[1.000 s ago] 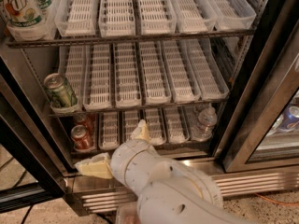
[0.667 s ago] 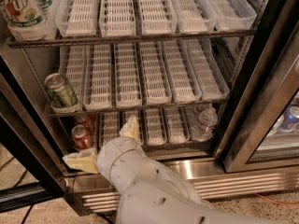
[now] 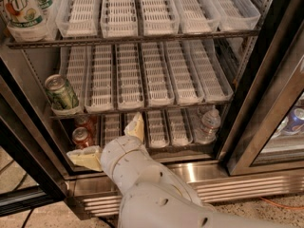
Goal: Pick green can from middle shelf of fridge
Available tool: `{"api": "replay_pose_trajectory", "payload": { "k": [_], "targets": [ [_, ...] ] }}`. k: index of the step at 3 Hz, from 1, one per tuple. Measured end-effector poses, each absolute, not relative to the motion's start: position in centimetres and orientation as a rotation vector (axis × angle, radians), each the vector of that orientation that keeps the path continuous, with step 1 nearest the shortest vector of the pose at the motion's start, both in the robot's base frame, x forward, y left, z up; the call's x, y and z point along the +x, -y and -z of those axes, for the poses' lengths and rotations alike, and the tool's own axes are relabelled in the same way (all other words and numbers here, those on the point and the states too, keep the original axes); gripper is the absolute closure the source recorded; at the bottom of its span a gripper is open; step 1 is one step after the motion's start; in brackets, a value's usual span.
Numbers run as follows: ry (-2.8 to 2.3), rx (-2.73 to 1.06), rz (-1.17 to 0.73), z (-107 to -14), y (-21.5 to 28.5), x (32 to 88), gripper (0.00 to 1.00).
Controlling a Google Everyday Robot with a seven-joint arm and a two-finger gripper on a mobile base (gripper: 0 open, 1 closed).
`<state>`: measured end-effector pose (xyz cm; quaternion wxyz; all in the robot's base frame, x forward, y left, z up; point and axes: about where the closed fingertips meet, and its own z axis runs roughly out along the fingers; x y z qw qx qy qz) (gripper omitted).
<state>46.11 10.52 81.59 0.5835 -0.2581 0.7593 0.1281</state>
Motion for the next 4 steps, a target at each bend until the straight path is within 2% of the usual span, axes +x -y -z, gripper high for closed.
{"api": "replay_pose_trajectory", "payload": {
  "k": [2, 3, 4],
  "targets": [
    [-1.743, -0.547, -0.420, -84.3, -11.6, 52.5, 0.00],
    [-1.764, -0.489, -0.555, -85.4, -11.6, 54.6, 0.00],
    [-1.764, -0.489, -0.555, -85.4, -11.6, 54.6, 0.00]
  ]
}}
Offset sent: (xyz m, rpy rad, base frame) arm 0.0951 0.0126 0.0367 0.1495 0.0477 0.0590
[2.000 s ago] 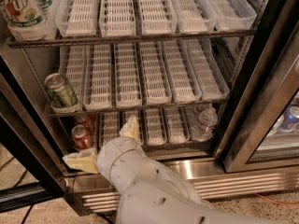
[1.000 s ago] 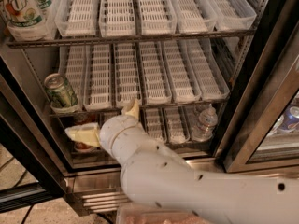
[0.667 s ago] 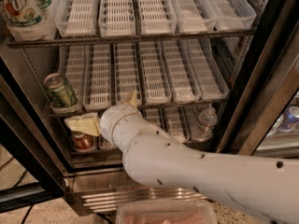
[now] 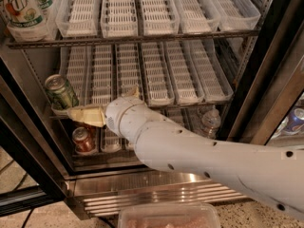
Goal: Pick green can from middle shelf of fridge
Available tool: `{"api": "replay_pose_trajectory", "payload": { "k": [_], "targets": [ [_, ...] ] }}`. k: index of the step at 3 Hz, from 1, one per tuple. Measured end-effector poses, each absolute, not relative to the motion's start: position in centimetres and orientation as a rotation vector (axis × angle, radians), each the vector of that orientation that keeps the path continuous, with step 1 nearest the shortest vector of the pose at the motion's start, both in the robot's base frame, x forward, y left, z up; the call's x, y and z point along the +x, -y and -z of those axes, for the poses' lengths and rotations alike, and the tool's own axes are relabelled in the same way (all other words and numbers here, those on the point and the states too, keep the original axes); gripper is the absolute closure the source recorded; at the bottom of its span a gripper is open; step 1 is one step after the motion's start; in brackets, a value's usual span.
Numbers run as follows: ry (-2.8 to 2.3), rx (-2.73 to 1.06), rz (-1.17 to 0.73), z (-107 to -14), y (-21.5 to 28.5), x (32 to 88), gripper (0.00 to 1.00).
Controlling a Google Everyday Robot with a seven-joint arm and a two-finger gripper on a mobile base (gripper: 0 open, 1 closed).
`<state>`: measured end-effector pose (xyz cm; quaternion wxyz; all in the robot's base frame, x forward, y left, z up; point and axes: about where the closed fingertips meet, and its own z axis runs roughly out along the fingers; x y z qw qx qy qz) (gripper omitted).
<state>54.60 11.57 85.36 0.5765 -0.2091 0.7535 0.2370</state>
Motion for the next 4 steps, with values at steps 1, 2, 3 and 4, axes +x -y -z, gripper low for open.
{"api": "replay_pose_trajectory", "payload": {
  "k": [1, 2, 3, 4],
  "targets": [
    [-1.731, -0.471, -0.517, -85.1, -11.9, 54.9, 0.00],
    [-1.711, -0.459, -0.470, -82.9, -14.3, 54.7, 0.00],
    [-1.695, -0.413, -0.428, -81.4, -16.1, 54.8, 0.00],
    [-1.649, -0.337, -0.362, -81.9, -16.2, 55.7, 0.00]
  ]
}}
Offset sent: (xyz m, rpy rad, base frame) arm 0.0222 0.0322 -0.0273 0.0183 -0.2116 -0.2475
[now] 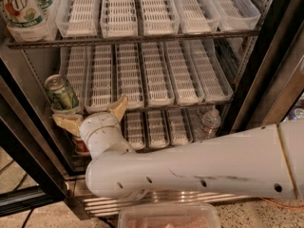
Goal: Pick green can from middle shelf of fridge
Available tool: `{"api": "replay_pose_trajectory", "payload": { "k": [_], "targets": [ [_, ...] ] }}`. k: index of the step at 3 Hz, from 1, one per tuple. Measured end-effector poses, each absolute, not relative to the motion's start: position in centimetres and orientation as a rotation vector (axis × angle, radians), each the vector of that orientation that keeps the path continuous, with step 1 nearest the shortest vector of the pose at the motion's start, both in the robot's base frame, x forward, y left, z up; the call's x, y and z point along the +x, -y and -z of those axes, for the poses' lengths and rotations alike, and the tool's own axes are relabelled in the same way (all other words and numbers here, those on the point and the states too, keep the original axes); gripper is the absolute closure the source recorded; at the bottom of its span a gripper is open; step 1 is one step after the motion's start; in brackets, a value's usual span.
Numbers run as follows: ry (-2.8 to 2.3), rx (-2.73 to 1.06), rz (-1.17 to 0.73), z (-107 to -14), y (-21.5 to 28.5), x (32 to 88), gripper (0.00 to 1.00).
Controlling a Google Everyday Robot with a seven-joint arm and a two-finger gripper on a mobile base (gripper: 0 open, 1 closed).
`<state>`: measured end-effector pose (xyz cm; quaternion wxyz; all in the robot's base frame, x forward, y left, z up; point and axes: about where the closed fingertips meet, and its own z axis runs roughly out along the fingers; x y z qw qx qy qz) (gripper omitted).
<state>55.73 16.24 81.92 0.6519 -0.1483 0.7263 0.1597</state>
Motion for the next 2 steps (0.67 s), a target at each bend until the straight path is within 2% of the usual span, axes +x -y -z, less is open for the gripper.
{"api": "replay_pose_trajectory", "payload": {
  "k": [2],
  "targets": [
    [-1.614, -0.296, -0.329, -83.08, -15.18, 56.26, 0.00]
  ]
}}
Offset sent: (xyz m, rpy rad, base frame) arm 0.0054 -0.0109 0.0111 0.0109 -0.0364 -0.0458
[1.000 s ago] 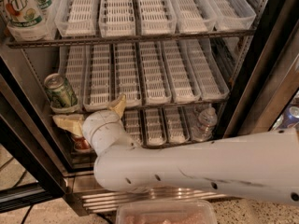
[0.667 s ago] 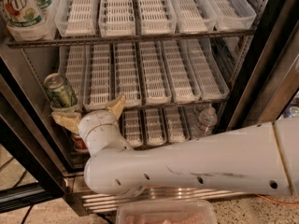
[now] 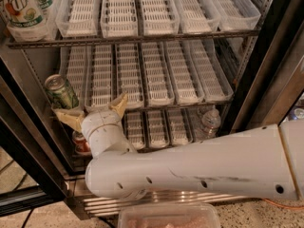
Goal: Pick green can from middle shelf of fridge
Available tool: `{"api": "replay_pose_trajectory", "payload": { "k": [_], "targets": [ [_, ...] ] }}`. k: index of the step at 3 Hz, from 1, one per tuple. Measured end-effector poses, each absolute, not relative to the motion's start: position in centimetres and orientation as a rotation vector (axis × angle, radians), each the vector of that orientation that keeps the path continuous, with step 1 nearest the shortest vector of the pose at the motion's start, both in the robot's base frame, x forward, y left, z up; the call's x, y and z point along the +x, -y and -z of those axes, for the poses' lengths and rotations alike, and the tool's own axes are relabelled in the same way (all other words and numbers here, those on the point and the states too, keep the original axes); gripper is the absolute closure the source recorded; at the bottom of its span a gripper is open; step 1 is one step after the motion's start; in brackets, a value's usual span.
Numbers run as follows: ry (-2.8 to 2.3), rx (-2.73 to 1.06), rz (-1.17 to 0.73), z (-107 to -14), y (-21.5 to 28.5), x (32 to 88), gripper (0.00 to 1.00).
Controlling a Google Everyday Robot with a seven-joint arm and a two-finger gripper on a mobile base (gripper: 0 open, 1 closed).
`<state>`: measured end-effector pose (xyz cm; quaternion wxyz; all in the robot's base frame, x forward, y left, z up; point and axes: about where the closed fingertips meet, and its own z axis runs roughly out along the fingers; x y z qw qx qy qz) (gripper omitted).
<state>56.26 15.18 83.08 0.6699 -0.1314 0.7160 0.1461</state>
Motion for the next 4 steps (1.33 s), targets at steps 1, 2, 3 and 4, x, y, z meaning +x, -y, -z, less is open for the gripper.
{"api": "replay_pose_trajectory", "payload": {
  "k": [1, 2, 3, 4],
  "targets": [
    [-1.553, -0.367, -0.325, -83.9, -16.7, 56.2, 0.00],
    [-1.462, -0.497, -0.266, -84.3, -18.0, 54.9, 0.00],
    [-1.417, -0.561, -0.215, -84.0, -18.2, 54.0, 0.00],
    [-1.416, -0.561, -0.215, -84.0, -18.3, 54.0, 0.00]
  ]
}}
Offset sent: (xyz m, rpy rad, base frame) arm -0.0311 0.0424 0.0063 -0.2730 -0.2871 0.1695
